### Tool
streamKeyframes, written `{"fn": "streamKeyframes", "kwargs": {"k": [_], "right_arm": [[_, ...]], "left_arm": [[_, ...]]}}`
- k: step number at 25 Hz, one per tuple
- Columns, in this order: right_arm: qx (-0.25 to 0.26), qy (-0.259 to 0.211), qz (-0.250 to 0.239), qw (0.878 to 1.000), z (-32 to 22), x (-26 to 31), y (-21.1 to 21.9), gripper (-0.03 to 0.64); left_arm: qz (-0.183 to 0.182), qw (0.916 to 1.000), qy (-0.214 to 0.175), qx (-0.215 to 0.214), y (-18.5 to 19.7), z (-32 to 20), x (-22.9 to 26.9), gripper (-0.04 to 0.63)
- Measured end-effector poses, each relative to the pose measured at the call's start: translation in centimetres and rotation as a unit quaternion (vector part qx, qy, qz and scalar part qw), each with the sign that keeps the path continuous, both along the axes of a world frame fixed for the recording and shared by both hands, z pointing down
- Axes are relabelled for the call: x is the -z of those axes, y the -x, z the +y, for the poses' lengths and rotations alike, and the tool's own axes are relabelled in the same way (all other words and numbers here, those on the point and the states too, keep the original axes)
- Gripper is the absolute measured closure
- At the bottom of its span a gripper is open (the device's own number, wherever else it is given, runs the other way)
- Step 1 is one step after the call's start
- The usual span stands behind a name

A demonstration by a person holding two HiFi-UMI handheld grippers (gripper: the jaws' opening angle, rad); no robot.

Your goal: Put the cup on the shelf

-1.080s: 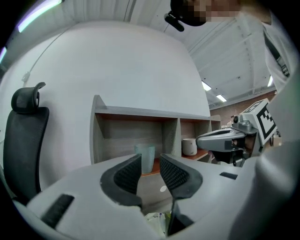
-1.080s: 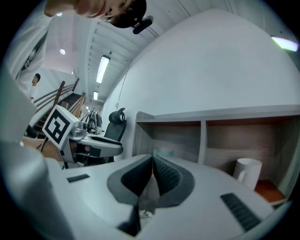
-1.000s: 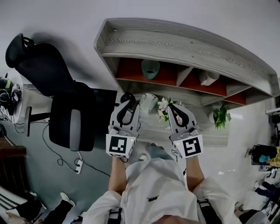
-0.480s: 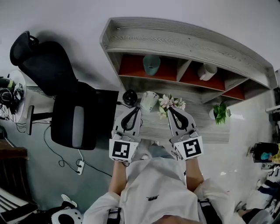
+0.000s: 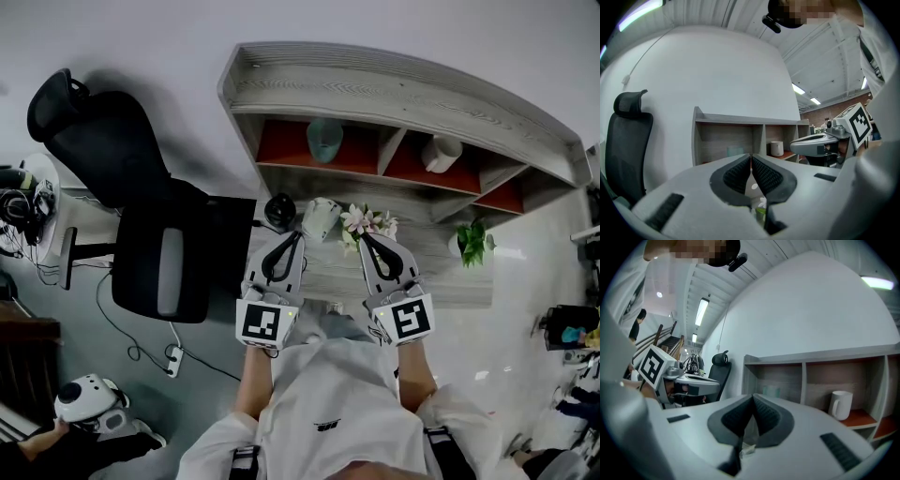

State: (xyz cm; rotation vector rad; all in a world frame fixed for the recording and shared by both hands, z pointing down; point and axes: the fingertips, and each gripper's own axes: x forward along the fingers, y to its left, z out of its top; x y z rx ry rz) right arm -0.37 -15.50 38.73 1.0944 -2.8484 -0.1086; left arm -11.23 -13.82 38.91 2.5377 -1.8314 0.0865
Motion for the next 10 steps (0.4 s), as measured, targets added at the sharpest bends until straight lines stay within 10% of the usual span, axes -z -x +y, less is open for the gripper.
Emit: {"fn": "streamKeyframes", "kwargs": {"k": [10], "right_arm": [[-0.005,0.003,0.003,1.0,0.33,-0.11,0.02,0.588]], "left_arm": [[-0.01,0.9999,-0.006,-0.007,0.05,0.19,-0.08,0.56]]}}
